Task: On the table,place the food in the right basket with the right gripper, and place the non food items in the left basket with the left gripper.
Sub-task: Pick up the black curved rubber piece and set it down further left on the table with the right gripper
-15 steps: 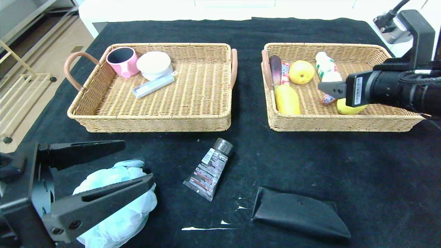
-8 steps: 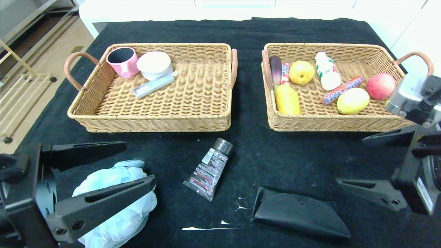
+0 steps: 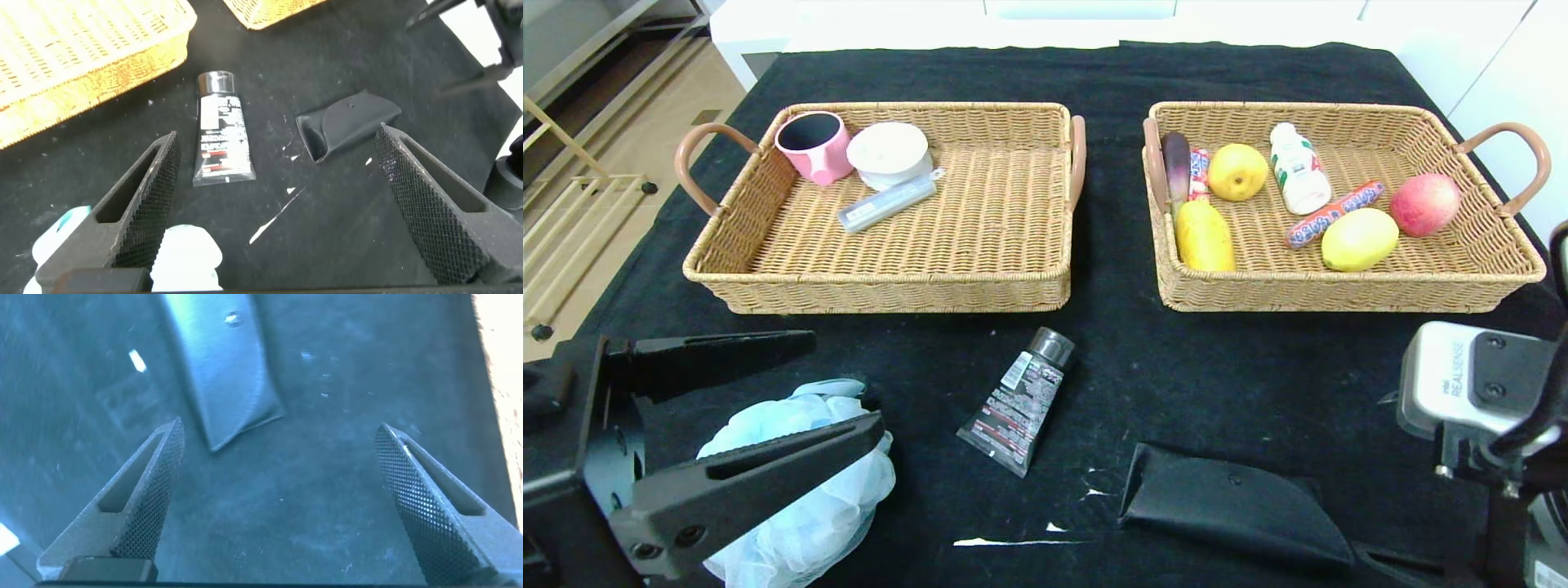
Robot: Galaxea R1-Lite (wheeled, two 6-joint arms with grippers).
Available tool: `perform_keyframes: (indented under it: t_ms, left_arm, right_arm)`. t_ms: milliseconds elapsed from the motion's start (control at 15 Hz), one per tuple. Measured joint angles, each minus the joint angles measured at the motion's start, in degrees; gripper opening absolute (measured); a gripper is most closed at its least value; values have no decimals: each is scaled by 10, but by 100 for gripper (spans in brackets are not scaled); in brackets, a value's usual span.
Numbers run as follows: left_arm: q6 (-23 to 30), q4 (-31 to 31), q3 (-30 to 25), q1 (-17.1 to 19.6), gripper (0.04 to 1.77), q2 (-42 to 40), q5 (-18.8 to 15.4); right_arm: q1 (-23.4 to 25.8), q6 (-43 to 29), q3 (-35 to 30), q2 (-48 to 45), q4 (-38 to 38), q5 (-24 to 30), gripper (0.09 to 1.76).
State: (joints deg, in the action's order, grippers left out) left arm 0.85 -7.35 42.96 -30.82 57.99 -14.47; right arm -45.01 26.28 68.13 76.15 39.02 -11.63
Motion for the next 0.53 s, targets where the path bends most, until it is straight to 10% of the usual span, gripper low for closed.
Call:
perform_keyframes:
  t_ms: [533]
  left_arm:
    - [-2, 0, 2, -2, 172, -11, 0]
  right_arm:
    - [-57, 15, -8, 64, 20, -48, 170]
